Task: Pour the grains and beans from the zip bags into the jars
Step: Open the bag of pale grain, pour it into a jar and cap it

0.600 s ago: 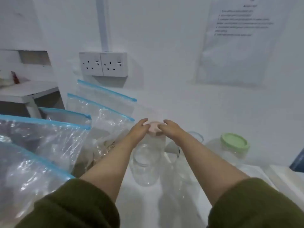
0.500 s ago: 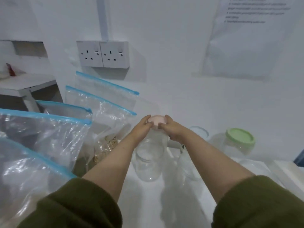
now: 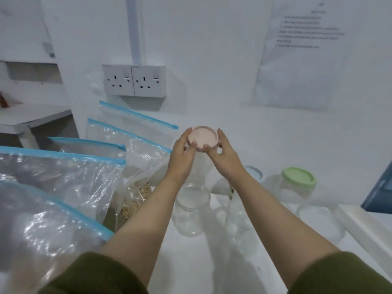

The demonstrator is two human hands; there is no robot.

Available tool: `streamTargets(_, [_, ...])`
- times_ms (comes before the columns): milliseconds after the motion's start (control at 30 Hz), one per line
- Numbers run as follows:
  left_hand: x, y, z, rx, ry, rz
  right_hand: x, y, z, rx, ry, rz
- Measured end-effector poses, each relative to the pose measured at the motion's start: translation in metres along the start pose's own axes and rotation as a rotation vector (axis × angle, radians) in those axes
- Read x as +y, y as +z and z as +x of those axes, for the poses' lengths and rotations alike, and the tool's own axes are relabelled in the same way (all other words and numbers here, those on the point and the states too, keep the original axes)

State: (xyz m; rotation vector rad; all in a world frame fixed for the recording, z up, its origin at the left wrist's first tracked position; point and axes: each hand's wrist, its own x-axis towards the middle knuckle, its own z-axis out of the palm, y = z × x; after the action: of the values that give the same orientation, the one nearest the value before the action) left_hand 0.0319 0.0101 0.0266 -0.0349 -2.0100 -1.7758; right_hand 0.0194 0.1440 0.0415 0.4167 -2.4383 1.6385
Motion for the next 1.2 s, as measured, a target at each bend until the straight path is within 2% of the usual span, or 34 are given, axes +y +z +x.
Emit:
streamTargets(200, [0.073,0.003,-0.051,0.014,0.137,-0.039,-0.043,-0.031,-0.052,0.156,-0.15,0.095])
streamTargets(400, [0.111,0.009,-0.152,0.026,0.09,-0.033,-0.049,-0.061,-0.149,0.229,-0.208,0.132])
streamTargets(600, [0.095,0.021,-0.259,0.014,-0.011,-0.003,-0.011,-0.083,-0.244,0.179,-0.189,0.153])
streamTargets(767, [0.066,0.025,-0.312,-0.055,-0.119,-0.021,0.024,-0.082,-0.297,0.154,-0.081,0.156])
streamTargets(900, [0.05,0.025,-0.335,-0.123,-0.229,-0.044,0.044,-0.079,-0.322,0.114,0.003,0.164])
streamTargets(1200, [0.037,0.023,-0.344,-0.233,-0.298,-0.079,0.05,-0.088,-0.334,-0.011,0.055,0.164])
